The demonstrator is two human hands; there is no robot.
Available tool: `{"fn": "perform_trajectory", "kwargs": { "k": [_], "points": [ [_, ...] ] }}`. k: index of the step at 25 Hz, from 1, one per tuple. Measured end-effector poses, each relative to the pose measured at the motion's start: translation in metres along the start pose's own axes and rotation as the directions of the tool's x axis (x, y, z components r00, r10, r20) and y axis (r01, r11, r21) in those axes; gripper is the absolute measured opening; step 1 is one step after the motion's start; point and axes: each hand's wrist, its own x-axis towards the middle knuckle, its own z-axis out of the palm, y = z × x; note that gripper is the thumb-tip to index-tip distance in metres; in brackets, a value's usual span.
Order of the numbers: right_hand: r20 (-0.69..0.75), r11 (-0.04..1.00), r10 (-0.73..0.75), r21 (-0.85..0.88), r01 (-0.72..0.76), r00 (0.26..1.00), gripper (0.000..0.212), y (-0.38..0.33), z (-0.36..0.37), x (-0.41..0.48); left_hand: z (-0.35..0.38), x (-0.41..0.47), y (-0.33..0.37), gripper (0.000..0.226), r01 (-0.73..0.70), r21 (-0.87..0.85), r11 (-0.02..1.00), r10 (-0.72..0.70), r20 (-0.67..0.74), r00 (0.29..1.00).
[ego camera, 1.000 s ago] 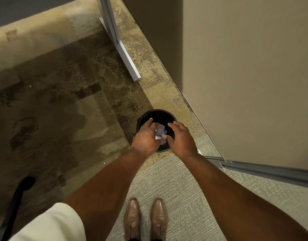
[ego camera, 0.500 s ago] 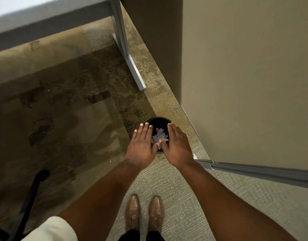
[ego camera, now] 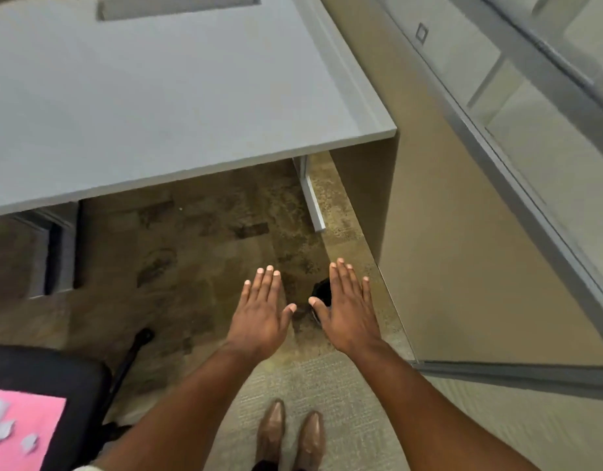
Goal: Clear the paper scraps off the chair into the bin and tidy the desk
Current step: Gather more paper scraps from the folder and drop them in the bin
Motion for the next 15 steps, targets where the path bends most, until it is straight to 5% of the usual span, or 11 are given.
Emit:
{"fn": "perform_trajectory", "kwargs": {
  "k": [15],
  "points": [
    [0.045,0.908,-0.408,-0.089,0.41,0.912,0.083,-0.201,-0.074,0.006,-0.157,-0.167,-0.13,0.071,0.449,-0.104,0.887,-0.46,-0.264,0.848]
  ]
}}
